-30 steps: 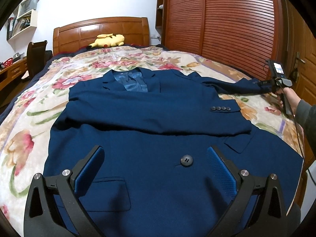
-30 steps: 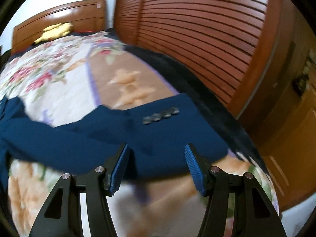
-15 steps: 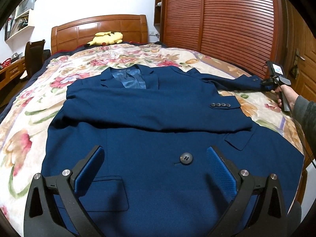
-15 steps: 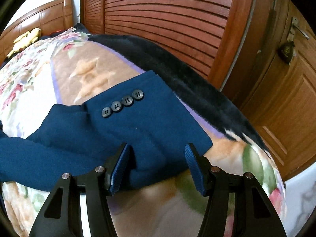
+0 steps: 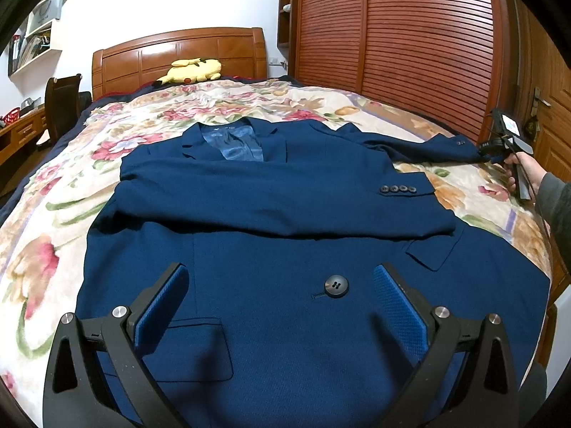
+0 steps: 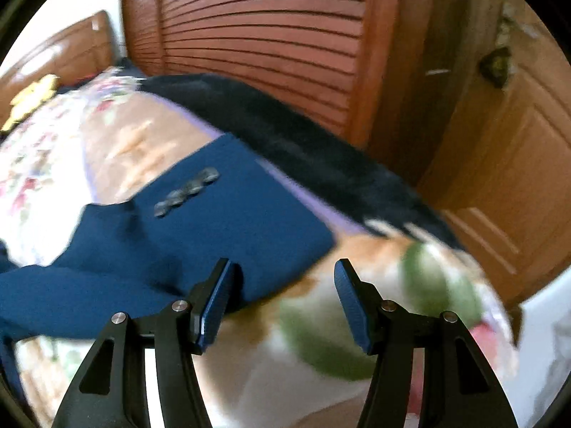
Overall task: Fold large clothes
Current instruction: 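Close the right tool on the buttoned cuff and lift the sleeve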
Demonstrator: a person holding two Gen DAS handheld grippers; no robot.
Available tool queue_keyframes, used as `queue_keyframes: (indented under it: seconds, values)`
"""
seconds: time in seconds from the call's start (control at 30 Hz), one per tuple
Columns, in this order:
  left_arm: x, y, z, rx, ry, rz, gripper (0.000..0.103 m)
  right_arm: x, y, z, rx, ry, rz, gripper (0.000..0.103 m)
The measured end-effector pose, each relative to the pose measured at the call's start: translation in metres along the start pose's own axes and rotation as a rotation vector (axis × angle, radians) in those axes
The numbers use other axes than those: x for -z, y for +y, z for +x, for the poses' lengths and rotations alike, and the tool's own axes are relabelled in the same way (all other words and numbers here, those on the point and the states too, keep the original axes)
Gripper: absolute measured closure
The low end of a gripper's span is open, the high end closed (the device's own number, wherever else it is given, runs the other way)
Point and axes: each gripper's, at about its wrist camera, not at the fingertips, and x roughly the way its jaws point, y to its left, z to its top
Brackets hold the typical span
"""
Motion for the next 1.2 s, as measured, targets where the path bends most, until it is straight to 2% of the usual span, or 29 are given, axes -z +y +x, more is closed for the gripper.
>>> queue_keyframes:
  seconds: [0.03,0.07,0.1,0.13,0.17,0.37,0.53,0.77,0.97,1.2]
  values:
    - [0.000,0.000,0.001,0.000,0.003,0.000,0.000,0.002,0.003,0.000,-0.036,0.001,-0.011,0.043]
    - [0.000,0.000,0.001,0.000,0.005,-0.001,0.000,0.004,0.007,0.000,-0.060,0.003,-0.033,0.055]
    - [0.000,0.001,0.001,0.000,0.006,-0.003,0.000,0.006,0.012,0.001,-0.070,0.010,-0.062,0.076]
    - [0.000,0.000,0.002,0.000,0.006,-0.004,0.000,0.008,0.019,0.001,-0.069,0.014,-0.100,0.084]
    - [0.000,0.001,0.001,-0.001,0.005,-0.003,0.000,0.009,0.025,-0.003,-0.065,0.006,-0.143,0.099]
    - [0.000,0.002,-0.004,-0.012,-0.023,-0.011,0.000,0.008,0.050,-0.065,-0.123,-0.155,-0.263,0.101]
    - [0.000,0.005,-0.009,-0.016,-0.042,-0.023,0.000,0.014,0.087,-0.142,-0.161,-0.291,-0.399,0.101]
    - [0.000,0.011,-0.022,-0.024,-0.073,-0.035,0.000,0.035,0.135,-0.255,-0.282,-0.447,-0.523,0.101]
    - [0.004,0.024,-0.037,-0.052,-0.092,-0.042,0.000,0.084,0.179,-0.344,-0.419,-0.555,-0.637,0.101]
    - [0.009,0.049,-0.055,-0.101,-0.116,-0.074,0.000,0.149,0.214,-0.420,-0.613,-0.619,-0.759,0.101]
